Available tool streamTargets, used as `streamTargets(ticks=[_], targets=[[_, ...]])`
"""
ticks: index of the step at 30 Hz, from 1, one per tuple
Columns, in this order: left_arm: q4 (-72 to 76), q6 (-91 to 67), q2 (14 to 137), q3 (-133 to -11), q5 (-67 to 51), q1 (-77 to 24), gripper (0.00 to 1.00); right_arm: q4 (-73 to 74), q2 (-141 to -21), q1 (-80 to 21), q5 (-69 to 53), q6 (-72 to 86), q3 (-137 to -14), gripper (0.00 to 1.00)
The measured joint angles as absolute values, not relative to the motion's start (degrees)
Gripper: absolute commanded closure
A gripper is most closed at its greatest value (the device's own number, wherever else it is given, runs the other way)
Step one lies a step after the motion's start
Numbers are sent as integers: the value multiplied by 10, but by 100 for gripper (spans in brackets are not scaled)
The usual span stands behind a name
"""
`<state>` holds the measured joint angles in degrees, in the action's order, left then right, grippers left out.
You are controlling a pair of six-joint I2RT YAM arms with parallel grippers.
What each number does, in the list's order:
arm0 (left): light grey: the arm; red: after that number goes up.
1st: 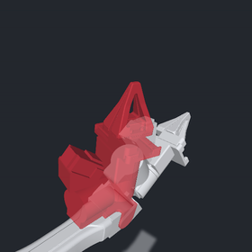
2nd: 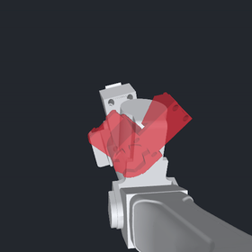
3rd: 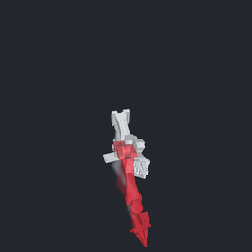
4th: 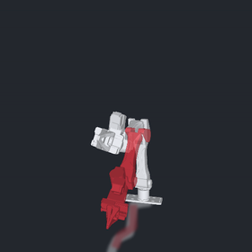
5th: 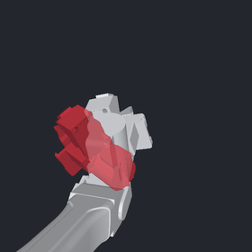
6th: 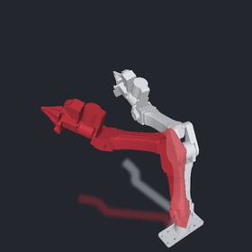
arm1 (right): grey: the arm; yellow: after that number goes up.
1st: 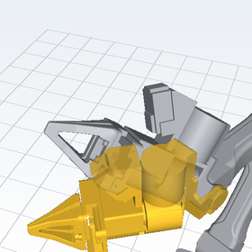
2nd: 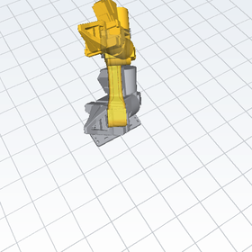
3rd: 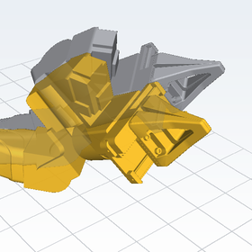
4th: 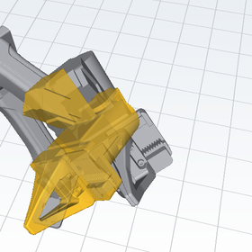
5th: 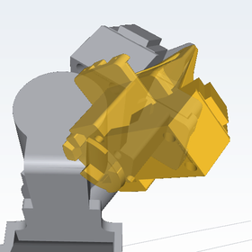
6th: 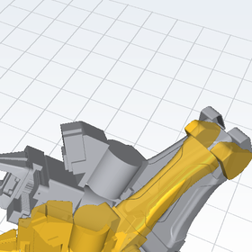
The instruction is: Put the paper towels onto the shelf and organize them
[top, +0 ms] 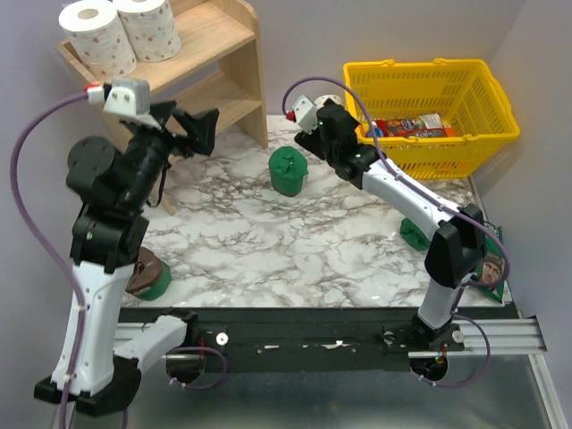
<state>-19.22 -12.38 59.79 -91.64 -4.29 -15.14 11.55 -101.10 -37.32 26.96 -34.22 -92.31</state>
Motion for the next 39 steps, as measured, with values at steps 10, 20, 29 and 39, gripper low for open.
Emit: streamTargets(ticks=[10, 20, 29, 39], targets=[[-189, -173, 367, -684, -65, -170, 1, 107, -1212, -345, 265, -541, -1047, 22], [-208, -170, 345, -593, 0, -203, 1, 74, -1331, -301, 265, -674, -1105, 22], [-183, -168, 347, -576, 23, -204, 1, -21, -1391, -278, 267, -771, -1131, 21], [-177, -175, 374, -604, 24, -204, 1, -53, -1426, -274, 263, -805, -1175, 19]])
